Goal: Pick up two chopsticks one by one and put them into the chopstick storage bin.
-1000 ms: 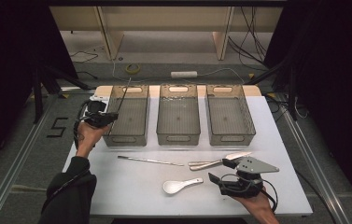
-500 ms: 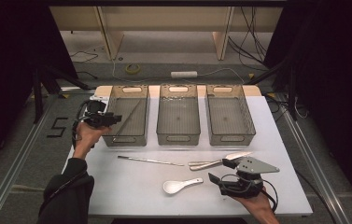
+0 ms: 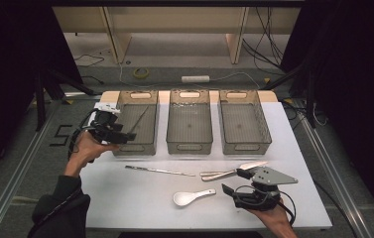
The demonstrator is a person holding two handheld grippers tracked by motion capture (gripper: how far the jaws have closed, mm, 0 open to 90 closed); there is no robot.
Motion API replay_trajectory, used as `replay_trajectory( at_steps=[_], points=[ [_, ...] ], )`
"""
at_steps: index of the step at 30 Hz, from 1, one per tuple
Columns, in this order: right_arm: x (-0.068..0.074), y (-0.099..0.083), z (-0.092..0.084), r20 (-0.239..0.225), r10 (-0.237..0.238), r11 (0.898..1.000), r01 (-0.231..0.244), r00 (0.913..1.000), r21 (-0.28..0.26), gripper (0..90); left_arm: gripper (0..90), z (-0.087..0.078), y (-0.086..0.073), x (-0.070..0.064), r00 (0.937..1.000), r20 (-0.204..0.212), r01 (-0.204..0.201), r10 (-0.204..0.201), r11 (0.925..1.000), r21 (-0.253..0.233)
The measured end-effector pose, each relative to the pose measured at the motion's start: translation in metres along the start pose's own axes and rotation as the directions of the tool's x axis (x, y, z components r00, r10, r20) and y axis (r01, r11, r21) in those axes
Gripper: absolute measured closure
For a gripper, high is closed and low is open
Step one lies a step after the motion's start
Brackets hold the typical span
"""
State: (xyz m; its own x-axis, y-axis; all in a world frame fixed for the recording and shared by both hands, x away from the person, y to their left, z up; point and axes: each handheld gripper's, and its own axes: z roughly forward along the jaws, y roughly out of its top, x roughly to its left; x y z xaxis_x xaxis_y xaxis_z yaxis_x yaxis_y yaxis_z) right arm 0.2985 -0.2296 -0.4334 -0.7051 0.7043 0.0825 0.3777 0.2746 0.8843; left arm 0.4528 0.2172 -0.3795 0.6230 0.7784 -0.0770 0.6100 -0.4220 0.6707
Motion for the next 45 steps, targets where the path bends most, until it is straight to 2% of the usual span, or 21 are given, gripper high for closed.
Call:
replay_trajectory(
  at_steps=[4, 9, 12, 16, 19, 22, 23, 25, 29, 30, 32, 33, 34, 35, 36, 38, 39, 40, 42, 43, 45],
  points=[
    [0.0, 0.0, 0.0, 0.0, 0.0, 1.0, 0.0, 1.0, -0.001, 27.0, 25.0, 0.0, 0.001, -0.014, 0.997, 0.03, -0.073, 0.072, 0.9965, 0.04],
    [0.0, 0.0, 0.0, 0.0, 0.0, 1.0, 0.0, 1.0, -0.001, 27.0, 22.5, 0.002, 0.0, -0.029, 0.9893, 0.077, -0.131, 0.124, 0.9878, 0.085],
    [0.0, 0.0, 0.0, -0.001, 0.0, 1.0, 0.0, 1.0, 0.001, 27.0, 22.0, 0.008, -0.002, -0.037, 0.9803, 0.109, -0.178, 0.165, 0.9753, 0.13],
    [0.0, 0.0, 0.0, -0.001, -0.003, 1.0, 0.003, 1.0, 0.003, 27.0, 22.2, 0.015, -0.007, -0.047, 0.9709, 0.137, -0.218, 0.196, 0.96, 0.175],
    [0.0, 0.0, 0.0, -0.002, -0.003, 1.0, 0.003, 1.0, 0.004, 27.0, 22.7, 0.02, -0.009, -0.051, 0.9612, 0.156, -0.258, 0.228, 0.9433, 0.21],
    [0.001, 0.0, 0.0, -0.003, -0.004, 1.0, 0.004, 1.0, 0.004, 27.0, 22.7, 0.026, -0.013, -0.053, 0.9589, 0.17, -0.262, 0.227, 0.939, 0.223],
    [0.001, 0.0, 0.0, -0.004, -0.005, 1.0, 0.005, 1.0, 0.005, 27.0, 22.7, 0.028, -0.014, -0.053, 0.9567, 0.176, -0.269, 0.232, 0.9343, 0.233],
    [0.001, 0.0, 0.0, -0.005, -0.003, 1.0, 0.003, 1.0, 0.004, 27.0, 22.6, 0.033, -0.016, -0.055, 0.9554, 0.181, -0.274, 0.234, 0.93, 0.245],
    [0.001, 0.0, 0.0, -0.005, -0.002, 1.0, 0.002, 1.0, 0.007, 27.0, 22.2, 0.041, -0.019, -0.059, 0.948, 0.187, -0.302, 0.258, 0.9137, 0.272],
    [0.001, 0.0, 0.001, -0.005, -0.002, 1.0, 0.002, 1.0, 0.007, 27.0, 21.9, 0.043, -0.019, -0.06, 0.9487, 0.19, -0.299, 0.253, 0.914, 0.275],
    [0.001, 0.0, 0.001, -0.005, -0.002, 1.0, 0.002, 1.0, 0.007, 27.0, 21.7, 0.047, -0.02, -0.061, 0.9476, 0.19, -0.304, 0.257, 0.9088, 0.286],
    [0.001, 0.0, 0.001, -0.005, -0.002, 1.0, 0.002, 1.0, 0.007, 27.0, 21.2, 0.049, -0.021, -0.061, 0.9455, 0.188, -0.313, 0.266, 0.9029, 0.295],
    [0.001, 0.0, 0.001, -0.005, -0.003, 1.0, 0.003, 1.0, 0.007, 27.0, 20.7, 0.051, -0.022, -0.061, 0.9476, 0.181, -0.308, 0.263, 0.9016, 0.303],
    [0.001, 0.0, 0.001, -0.005, -0.003, 1.0, 0.003, 1.0, 0.007, 27.0, 20.7, 0.053, -0.022, -0.061, 0.9456, 0.182, -0.316, 0.27, 0.8951, 0.315],
    [0.001, 0.0, 0.001, -0.005, -0.003, 1.0, 0.003, 1.0, 0.007, 27.0, 20.7, 0.056, -0.024, -0.062, 0.9473, 0.177, -0.312, 0.267, 0.8961, 0.316],
    [0.001, 0.0, 0.001, -0.006, -0.002, 1.0, 0.002, 1.0, 0.007, 27.0, 20.4, 0.06, -0.025, -0.062, 0.9465, 0.174, -0.316, 0.272, 0.8892, 0.331],
    [0.001, 0.0, 0.001, -0.007, -0.002, 1.0, 0.002, 1.0, 0.007, 27.0, 20.4, 0.062, -0.025, -0.062, 0.9433, 0.172, -0.327, 0.284, 0.8827, 0.337],
    [0.001, 0.0, 0.001, -0.008, -0.004, 1.0, 0.004, 1.0, 0.01, 27.0, 20.6, 0.064, -0.026, -0.062, 0.9454, 0.169, -0.321, 0.279, 0.8843, 0.339],
    [0.002, 0.0, 0.001, -0.009, -0.007, 1.0, 0.007, 0.9999, 0.009, 27.0, 22.8, 0.067, -0.027, -0.062, 0.9388, 0.178, -0.34, 0.295, 0.8736, 0.348],
    [0.002, 0.0, 0.001, -0.011, -0.006, 1.0, 0.006, 0.9999, 0.009, 27.0, 24.2, 0.069, -0.027, -0.063, 0.9403, 0.179, -0.336, 0.29, 0.8759, 0.347],
    [0.002, 0.0, 0.001, -0.011, -0.007, 1.0, 0.007, 0.9999, 0.011, 27.0, 27.8, 0.071, -0.028, -0.061, 0.9352, 0.18, -0.351, 0.305, 0.8653, 0.358]
  ],
)
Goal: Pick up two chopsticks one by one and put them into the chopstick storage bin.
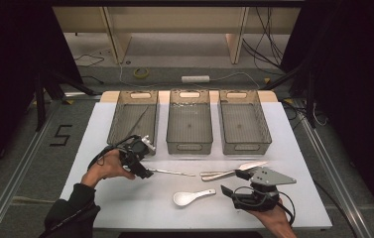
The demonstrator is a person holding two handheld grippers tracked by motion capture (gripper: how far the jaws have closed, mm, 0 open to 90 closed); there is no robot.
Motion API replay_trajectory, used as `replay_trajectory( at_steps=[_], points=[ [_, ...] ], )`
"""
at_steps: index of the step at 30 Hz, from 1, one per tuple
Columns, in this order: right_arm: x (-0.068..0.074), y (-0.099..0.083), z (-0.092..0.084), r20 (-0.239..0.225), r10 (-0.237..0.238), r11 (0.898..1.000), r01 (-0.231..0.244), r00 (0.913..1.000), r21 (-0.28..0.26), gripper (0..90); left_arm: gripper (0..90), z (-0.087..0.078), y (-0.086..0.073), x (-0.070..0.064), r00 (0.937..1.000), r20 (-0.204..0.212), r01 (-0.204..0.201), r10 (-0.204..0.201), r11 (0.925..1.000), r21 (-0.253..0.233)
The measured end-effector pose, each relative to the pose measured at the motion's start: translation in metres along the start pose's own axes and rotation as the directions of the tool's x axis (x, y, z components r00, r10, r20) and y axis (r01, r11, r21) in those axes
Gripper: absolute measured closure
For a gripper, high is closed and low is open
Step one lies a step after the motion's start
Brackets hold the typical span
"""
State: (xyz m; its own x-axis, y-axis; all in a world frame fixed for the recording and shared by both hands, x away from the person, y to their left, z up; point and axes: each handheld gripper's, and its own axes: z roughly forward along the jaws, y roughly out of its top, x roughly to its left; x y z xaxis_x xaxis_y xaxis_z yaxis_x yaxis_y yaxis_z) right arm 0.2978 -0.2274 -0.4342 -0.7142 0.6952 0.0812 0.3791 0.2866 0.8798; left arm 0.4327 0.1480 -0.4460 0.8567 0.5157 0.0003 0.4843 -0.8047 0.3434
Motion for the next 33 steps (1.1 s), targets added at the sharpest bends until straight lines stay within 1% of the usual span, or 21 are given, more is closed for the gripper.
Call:
replay_trajectory(
  at_steps=[2, 5, 7, 9, 14, 17, 19, 20, 21, 28, 33],
  points=[
    [0.0, 0.0, 0.0, 0.0, 0.001, 1.0, -0.001, 1.0, 0.002, 27.0, 30.9, 0.003, 0.0, 0.0, 1.0, -0.006, 0.003, -0.003, 1.0, -0.002],
    [0.0, 0.0, 0.001, -0.001, 0.001, 1.0, -0.001, 1.0, 0.004, 27.0, 36.1, 0.005, 0.0, 0.002, 1.0, 0.0, -0.003, 0.003, 1.0, -0.001],
    [0.0, 0.0, 0.001, -0.001, 0.001, 1.0, -0.001, 1.0, 0.007, 27.0, 38.7, 0.007, 0.002, 0.003, 0.9999, 0.003, -0.012, 0.012, 0.9999, 0.009],
    [0.0, 0.0, 0.001, -0.001, 0.001, 1.0, -0.001, 1.0, 0.007, 27.0, 41.1, 0.009, 0.002, 0.004, 1.0, 0.004, -0.008, 0.008, 0.9999, 0.008],
    [0.0, -0.001, 0.002, -0.002, 0.003, 1.0, -0.003, 1.0, 0.008, 27.0, 46.7, 0.013, 0.002, 0.006, 0.9998, 0.006, -0.019, 0.019, 0.9995, 0.026],
    [0.0, -0.001, 0.002, -0.003, 0.002, 1.0, -0.002, 1.0, 0.009, 27.0, 48.9, 0.015, 0.002, 0.007, 0.9999, 0.006, -0.009, 0.009, 0.9997, 0.024],
    [0.0, -0.001, 0.002, -0.004, 0.001, 1.0, -0.001, 1.0, 0.01, 27.0, 50.6, 0.016, 0.003, 0.008, 0.9997, 0.006, -0.023, 0.022, 0.9992, 0.033],
    [0.0, -0.001, 0.002, -0.004, 0.001, 1.0, -0.001, 1.0, 0.01, 27.0, 51.1, 0.017, 0.003, 0.007, 0.9999, 0.007, -0.014, 0.014, 0.9995, 0.027],
    [0.0, -0.001, 0.002, -0.004, 0.001, 1.0, -0.001, 1.0, 0.01, 27.0, 52.1, 0.018, 0.003, 0.008, 0.9998, 0.012, -0.014, 0.014, 0.9995, 0.03],
    [0.0, -0.001, 0.002, -0.005, 0.002, 1.0, -0.002, 1.0, 0.011, 27.0, 56.6, 0.02, 0.003, 0.009, 0.9997, 0.018, -0.019, 0.018, 0.9993, 0.032],
    [0.0, -0.001, 0.003, -0.005, 0.003, 1.0, -0.003, 1.0, 0.011, 27.0, 58.2, 0.02, 0.003, 0.009, 0.9996, 0.021, -0.021, 0.021, 0.9991, 0.037]
  ],
)
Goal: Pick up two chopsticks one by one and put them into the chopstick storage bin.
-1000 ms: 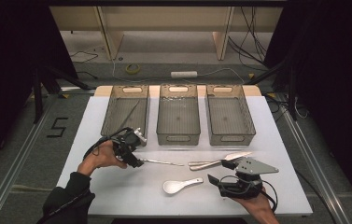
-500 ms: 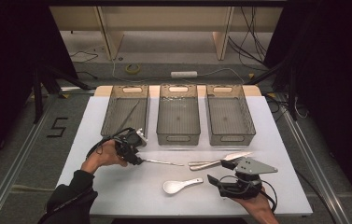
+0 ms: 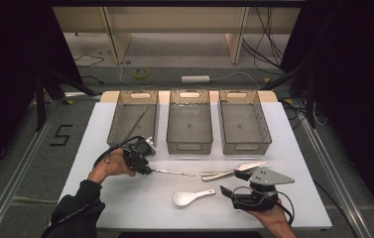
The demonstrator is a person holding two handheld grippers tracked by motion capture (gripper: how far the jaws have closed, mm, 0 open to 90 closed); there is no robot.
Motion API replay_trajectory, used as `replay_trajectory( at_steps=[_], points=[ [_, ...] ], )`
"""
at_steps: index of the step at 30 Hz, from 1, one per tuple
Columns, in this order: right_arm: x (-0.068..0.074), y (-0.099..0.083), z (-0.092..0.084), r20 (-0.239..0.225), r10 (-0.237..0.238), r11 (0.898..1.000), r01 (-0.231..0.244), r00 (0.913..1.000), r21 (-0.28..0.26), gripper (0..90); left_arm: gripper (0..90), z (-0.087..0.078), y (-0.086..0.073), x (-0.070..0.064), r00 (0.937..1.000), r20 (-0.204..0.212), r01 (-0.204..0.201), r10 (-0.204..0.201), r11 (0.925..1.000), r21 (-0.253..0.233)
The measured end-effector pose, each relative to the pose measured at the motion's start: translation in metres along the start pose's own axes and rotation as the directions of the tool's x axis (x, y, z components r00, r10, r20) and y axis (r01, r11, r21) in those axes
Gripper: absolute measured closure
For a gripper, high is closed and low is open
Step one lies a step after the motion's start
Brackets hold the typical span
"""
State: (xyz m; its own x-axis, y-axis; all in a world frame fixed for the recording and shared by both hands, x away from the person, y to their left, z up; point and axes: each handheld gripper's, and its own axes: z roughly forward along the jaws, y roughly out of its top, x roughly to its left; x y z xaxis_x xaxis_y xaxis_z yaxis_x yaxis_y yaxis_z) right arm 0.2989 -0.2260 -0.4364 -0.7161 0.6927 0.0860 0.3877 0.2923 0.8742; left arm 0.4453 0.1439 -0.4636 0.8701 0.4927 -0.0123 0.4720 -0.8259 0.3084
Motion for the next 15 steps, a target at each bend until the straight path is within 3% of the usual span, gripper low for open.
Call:
replay_trajectory(
  at_steps=[15],
  points=[
    [0.0001, -0.0001, -0.0002, 0.002, -0.001, 1.0, 0.001, 1.0, 0.001, 27.0, 61.0, 0.0, 0.0031, -0.002, 1.0, 0.001, -0.009, 0.009, 0.9992, 0.04]
  ],
)
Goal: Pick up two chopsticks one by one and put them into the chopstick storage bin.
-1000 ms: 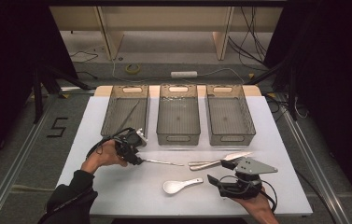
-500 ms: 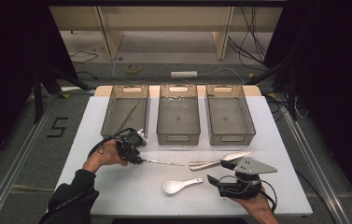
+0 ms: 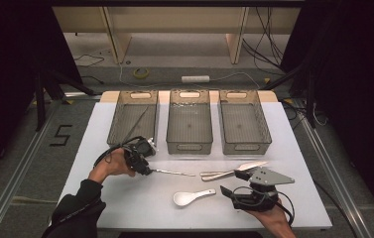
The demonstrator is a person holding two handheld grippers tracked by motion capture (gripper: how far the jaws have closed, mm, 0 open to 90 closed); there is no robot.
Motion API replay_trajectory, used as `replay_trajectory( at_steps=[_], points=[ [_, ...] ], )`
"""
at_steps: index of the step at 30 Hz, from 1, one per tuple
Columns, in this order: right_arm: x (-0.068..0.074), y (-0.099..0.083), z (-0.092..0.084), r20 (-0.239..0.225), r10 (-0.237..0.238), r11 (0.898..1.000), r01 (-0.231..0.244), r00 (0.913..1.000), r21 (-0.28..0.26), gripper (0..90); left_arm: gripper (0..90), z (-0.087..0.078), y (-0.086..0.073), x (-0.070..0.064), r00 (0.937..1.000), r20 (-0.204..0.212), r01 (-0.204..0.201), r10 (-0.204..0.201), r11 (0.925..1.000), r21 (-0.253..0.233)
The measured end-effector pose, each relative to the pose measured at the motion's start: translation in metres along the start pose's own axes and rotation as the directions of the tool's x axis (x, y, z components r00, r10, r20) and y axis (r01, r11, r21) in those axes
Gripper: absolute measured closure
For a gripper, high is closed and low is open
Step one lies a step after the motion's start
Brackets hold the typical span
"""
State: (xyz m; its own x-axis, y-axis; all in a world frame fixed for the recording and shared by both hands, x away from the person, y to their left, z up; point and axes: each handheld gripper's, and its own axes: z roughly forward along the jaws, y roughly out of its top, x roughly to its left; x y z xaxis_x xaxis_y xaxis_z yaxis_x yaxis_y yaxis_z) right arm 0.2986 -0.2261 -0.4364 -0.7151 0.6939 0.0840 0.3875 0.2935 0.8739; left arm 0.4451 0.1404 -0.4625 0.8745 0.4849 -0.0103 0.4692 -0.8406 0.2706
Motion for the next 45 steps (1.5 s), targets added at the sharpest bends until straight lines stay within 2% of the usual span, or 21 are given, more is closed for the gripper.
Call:
replay_trajectory(
  at_steps=[4, 8, 15, 19, 26, 32, 37, 45],
  points=[
    [0.0, -0.0001, 0.0001, 0.001, 0.001, 1.0, -0.001, 1.0, -0.002, 27.0, 64.4, -0.0004, 0.0011, 0.0002, 1.0, 0.002, 0.005, -0.005, 0.9999, 0.016],
    [0.0001, -0.0001, 0.0, 0.002, 0.001, 1.0, -0.001, 1.0, 0.0, 27.0, 65.4, 0.0002, 0.0017, -0.0014, 1.0, -0.001, 0.009, -0.009, 0.9999, 0.012],
    [0.0, -0.0002, 0.0003, 0.001, 0.0, 1.0, 0.0, 1.0, 0.002, 27.0, 68.8, -0.0006, 0.0022, -0.0033, 0.9996, -0.004, -0.026, 0.027, 0.9993, 0.028],
    [0.0002, -0.0002, 0.0002, 0.002, 0.0, 1.0, 0.0, 1.0, 0.002, 27.0, 71.9, -0.0005, 0.0023, -0.005, 0.9995, 0.001, -0.033, 0.033, 0.9991, 0.027],
    [0.0001, -0.0002, 0.0001, 0.002, 0.0, 1.0, 0.0, 1.0, 0.003, 27.0, 76.3, -0.0013, 0.0019, -0.0055, 0.9972, 0.01, -0.074, 0.074, 0.9965, 0.038],
    [0.0002, -0.0002, 0.0001, 0.003, 0.0, 1.0, 0.0, 1.0, 0.003, 27.0, 80.4, -0.0007, 0.0017, -0.007, 0.997, 0.017, -0.076, 0.076, 0.9966, 0.031],
    [0.0001, -0.0002, 0.0002, 0.002, 0.0, 1.0, 0.0, 1.0, 0.003, 27.0, 83.7, -0.0011, 0.0026, -0.0075, 0.9947, 0.02, -0.102, 0.101, 0.9939, 0.043],
    [0.0, -0.0001, 0.0002, 0.001, 0.0, 1.0, 0.0, 1.0, 0.003, 27.0, 84.4, -0.0012, 0.0015, -0.0082, 0.9943, 0.017, -0.106, 0.105, 0.9938, 0.034]
  ],
)
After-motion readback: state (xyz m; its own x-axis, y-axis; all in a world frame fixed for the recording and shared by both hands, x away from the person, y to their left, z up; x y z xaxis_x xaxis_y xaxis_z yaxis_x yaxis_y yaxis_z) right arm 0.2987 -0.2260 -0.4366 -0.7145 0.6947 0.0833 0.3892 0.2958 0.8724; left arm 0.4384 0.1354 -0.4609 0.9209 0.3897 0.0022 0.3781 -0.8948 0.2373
